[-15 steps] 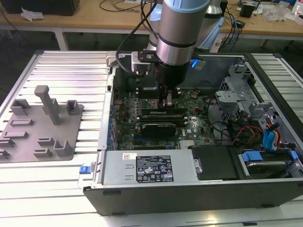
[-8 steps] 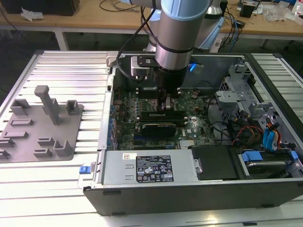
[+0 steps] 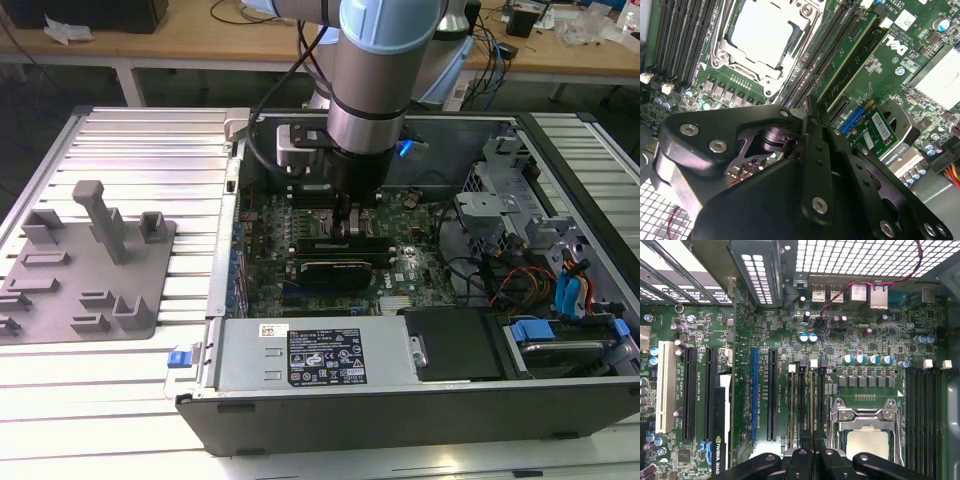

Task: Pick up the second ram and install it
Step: 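Insert the second ram into the second slot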

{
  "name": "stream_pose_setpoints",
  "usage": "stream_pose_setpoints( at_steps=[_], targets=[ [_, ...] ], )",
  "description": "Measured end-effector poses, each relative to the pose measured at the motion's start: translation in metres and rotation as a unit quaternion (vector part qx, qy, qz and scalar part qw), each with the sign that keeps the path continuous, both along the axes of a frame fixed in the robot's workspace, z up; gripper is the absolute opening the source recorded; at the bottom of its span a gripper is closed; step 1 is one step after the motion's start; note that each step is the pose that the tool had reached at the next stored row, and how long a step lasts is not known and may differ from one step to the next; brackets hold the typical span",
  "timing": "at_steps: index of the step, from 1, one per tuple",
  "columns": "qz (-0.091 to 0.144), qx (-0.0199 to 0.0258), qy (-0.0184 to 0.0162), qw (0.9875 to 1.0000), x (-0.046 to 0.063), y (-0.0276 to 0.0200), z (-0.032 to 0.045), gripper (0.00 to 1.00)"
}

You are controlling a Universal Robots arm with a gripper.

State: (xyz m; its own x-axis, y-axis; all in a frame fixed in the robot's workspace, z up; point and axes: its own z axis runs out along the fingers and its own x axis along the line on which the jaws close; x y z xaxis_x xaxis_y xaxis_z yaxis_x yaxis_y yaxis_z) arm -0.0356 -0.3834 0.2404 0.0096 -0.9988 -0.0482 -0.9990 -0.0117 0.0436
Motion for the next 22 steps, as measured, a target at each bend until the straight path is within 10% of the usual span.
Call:
stream_pose_setpoints(
  at_steps=[22],
  targets=[
    [-0.008,0.0027,-0.0001,1.0,-0.0001,0.0012,-0.0018,0.09]
  ],
)
